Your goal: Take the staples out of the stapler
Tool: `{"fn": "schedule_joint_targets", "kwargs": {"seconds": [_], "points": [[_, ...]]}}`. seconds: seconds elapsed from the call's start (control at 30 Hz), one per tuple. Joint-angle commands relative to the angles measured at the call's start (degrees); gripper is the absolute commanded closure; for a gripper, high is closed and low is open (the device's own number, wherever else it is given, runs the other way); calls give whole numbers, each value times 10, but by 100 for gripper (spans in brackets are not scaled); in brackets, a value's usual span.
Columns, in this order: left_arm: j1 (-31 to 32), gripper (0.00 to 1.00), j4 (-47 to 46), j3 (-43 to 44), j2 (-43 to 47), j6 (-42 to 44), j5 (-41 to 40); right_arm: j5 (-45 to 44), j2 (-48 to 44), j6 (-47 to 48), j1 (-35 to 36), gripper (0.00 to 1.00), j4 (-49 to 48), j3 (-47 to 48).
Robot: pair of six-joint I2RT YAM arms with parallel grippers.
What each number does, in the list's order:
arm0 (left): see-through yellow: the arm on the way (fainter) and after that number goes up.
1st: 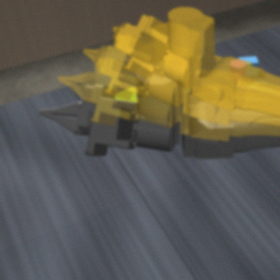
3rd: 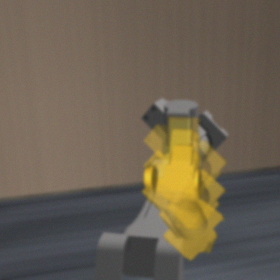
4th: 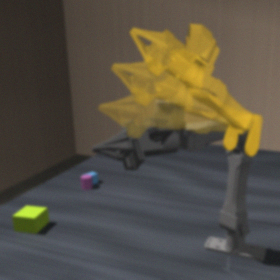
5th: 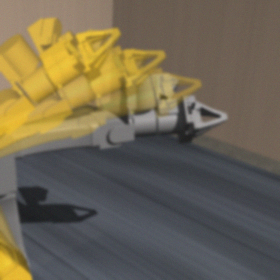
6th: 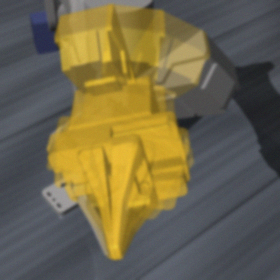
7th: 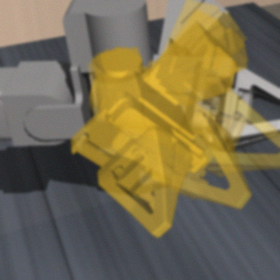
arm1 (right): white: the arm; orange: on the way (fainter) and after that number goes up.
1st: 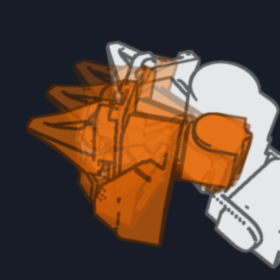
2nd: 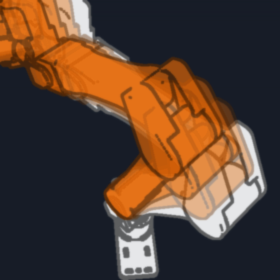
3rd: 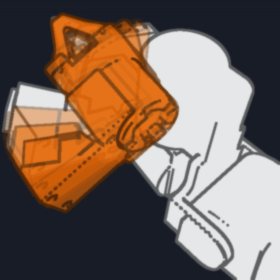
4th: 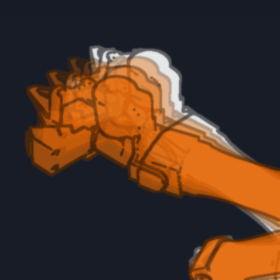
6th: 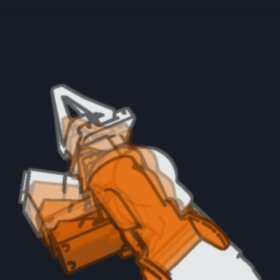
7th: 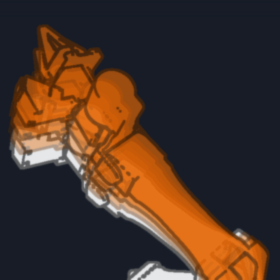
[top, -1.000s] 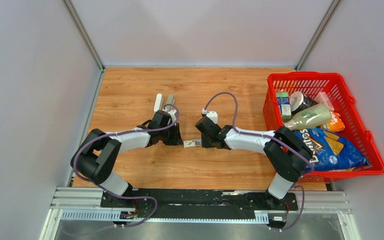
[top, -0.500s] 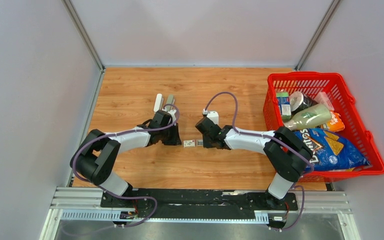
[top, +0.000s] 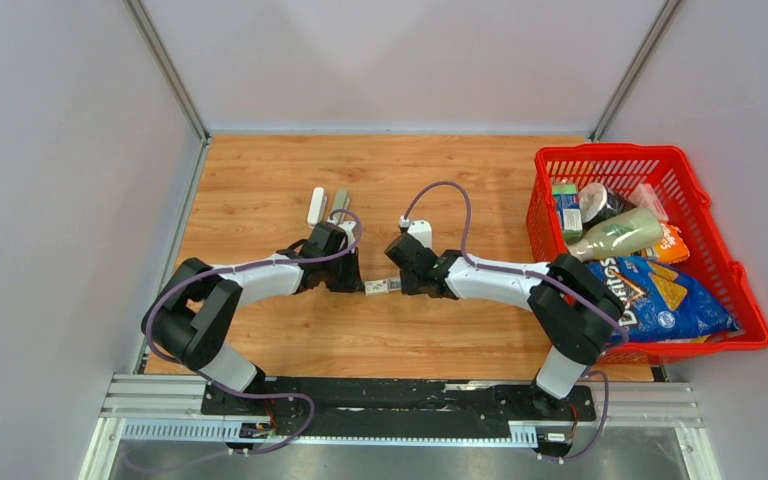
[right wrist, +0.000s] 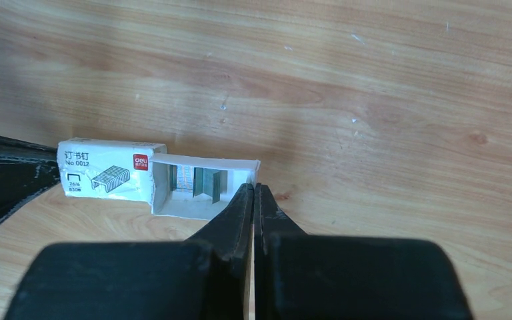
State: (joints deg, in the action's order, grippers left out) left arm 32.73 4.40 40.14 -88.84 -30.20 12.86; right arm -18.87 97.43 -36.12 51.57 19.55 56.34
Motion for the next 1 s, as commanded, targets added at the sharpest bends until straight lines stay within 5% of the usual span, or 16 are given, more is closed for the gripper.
{"fn": "schedule_joint_targets", "kwargs": {"seconds": [0.0,0.97], "points": [[5,89,-2,14,-8,2,-6,-13,11,4,4,100,-7,24],[10,90,0,17,-7,3,-6,-28,28,1,16,100,-5,36]]}}
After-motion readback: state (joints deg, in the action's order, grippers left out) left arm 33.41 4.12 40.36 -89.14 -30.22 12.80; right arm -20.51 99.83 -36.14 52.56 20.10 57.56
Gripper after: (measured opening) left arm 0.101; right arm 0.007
